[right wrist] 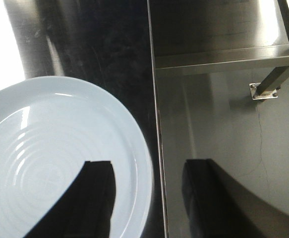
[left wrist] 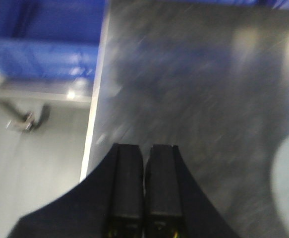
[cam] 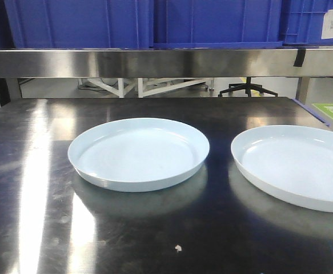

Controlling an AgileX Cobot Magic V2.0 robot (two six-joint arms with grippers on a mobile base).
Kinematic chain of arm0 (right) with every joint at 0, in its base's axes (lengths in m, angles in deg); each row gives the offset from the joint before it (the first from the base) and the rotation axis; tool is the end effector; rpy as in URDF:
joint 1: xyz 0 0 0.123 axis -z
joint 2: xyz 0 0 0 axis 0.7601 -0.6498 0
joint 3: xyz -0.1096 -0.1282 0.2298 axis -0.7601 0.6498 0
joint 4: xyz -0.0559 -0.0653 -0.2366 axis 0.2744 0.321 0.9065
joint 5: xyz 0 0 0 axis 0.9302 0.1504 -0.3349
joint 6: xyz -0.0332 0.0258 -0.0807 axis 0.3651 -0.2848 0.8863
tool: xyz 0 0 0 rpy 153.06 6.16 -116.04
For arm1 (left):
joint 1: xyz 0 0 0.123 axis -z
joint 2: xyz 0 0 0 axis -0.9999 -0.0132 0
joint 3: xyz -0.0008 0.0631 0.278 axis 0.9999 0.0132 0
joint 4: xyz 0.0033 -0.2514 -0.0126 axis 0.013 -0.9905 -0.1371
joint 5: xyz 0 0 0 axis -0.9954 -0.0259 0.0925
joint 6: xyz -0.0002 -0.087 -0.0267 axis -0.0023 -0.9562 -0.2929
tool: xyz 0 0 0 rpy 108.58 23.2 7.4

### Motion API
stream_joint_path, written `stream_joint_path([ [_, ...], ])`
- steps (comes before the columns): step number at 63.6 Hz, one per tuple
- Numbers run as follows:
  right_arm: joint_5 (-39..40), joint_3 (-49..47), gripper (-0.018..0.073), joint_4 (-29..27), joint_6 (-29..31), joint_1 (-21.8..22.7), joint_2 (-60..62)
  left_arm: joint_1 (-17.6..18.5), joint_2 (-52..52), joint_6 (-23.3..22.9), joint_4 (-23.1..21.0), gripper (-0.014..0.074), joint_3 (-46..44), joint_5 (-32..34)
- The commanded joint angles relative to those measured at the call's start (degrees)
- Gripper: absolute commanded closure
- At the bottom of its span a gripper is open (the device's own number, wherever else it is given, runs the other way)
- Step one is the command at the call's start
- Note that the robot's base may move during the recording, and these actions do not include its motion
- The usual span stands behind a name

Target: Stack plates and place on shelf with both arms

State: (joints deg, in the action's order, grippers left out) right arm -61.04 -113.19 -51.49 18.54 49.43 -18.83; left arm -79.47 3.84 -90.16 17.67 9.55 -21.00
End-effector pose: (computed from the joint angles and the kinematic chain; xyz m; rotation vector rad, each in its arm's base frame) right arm 0.2201 -0.0005 0.2617 0.2276 2.3636 0.0827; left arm 0.2315 -0.0299 0.2966 -0.0232 2.3195 -0.0341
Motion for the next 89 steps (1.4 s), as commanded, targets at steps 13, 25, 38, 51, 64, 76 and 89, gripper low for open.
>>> stream_joint_path([
  [13,2.95,-2.0,0.0125,0.13,0.14,0.15,0.83,-3.45,14.68,-2.46,0.34,0.05,15.44,7.32],
  [25,2.95,-2.0,0.0125,0.13,0.14,0.15,0.83,-3.45,24.45,-2.73,0.34,0.05,22.04,6.86],
  [38,2.87,-2.0,0.0274,0.13,0.14,0.15,0.83,-3.45,28.62,-2.73,1.38,0.05,23.85,5.74],
  [51,2.52,-2.0,0.0486,0.13,0.14,0.15,0.83,-3.45,28.62,-2.73,1.38,0.05,23.85,5.88],
  [64,2.28,-2.0,0.048,0.13,0.2,0.15,0.83,-3.45,28.62,-2.73,1.38,0.05,23.85,5.86],
  [76,1.64,-2.0,0.0237,0.13,0.2,0.15,0.83,-3.45,28.62,-2.73,1.38,0.05,23.85,5.86],
  [89,1.7,-2.0,0.0148,0.13,0.2,0.15,0.83,-3.45,28.62,-2.73,1.38,0.05,23.85,5.86],
])
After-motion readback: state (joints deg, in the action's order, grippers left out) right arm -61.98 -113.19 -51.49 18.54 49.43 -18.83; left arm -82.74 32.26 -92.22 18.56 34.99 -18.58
